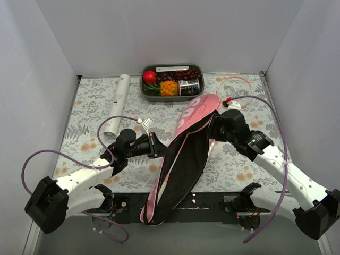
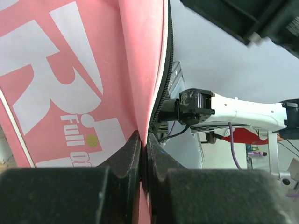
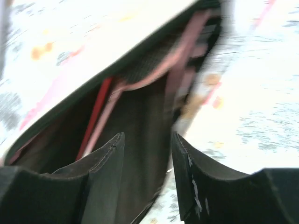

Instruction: Pack up the badminton gear

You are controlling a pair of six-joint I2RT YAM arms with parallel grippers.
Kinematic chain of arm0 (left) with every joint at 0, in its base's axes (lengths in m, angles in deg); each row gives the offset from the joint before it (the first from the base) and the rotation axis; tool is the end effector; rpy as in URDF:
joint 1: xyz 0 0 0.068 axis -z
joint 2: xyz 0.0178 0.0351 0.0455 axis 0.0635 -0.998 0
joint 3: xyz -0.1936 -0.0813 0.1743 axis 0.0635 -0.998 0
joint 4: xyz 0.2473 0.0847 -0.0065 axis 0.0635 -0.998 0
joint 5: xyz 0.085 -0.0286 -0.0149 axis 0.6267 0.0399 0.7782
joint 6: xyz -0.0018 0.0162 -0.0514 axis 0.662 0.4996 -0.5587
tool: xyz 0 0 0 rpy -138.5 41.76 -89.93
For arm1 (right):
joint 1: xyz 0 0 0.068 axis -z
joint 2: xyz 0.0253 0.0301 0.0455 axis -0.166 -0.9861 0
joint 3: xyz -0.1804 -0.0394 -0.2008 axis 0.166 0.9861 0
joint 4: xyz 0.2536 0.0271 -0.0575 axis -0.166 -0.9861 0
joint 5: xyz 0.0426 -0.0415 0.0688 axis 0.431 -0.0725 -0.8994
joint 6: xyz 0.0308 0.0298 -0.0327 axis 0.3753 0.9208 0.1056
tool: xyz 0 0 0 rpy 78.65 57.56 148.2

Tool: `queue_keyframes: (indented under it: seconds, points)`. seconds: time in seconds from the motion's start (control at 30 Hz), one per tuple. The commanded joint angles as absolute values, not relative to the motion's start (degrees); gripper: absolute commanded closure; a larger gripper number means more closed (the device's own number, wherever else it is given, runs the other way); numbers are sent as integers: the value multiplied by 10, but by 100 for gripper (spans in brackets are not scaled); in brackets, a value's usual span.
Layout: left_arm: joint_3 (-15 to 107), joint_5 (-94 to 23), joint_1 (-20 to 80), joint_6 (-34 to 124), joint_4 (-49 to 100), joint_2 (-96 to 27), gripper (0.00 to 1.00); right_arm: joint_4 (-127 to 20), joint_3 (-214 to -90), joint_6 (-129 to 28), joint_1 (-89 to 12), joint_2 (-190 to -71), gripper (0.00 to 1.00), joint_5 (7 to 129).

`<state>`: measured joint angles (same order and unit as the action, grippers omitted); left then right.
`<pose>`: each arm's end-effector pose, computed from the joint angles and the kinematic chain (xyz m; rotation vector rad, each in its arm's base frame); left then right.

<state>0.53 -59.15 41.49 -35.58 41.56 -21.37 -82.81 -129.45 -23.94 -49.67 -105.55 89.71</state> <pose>0.1709 -0.1568 0.2199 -0.6550 2.3548 -1.8608 0.1670 0.1298 0.3202 0.0111 2.1692 0.4935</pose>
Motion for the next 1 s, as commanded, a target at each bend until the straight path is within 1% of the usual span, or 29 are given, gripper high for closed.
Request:
queue_keyframes:
  seconds: [0.0,0.17,0.3,0.47,0.57,0.77,0.87,0.97]
  points:
    - [-22,-558,413,-364,396,-122,100,-840,-1258,-227,-395,-1059,48,1015]
    - [-43,-546,413,-365,346,-54,100,-784,-1229,-218,-288,-1111,48,1005]
    - [-54,-542,413,-375,325,-5,100,-717,-1214,-227,-249,-1176,48,971]
    - [-57,-543,413,-382,316,30,100,-627,-1216,-243,-236,-1283,48,946]
    - [-53,-545,413,-380,313,29,100,-583,-1227,-244,-234,-1338,48,937]
    - [-53,-551,413,-374,316,20,100,-564,-1270,-239,-234,-1428,48,939]
    - [-56,-553,413,-372,316,17,100,-570,-1299,-246,-232,-1455,48,937]
    - [-62,-555,413,-375,324,19,100,-600,-1324,-254,-232,-1456,49,936]
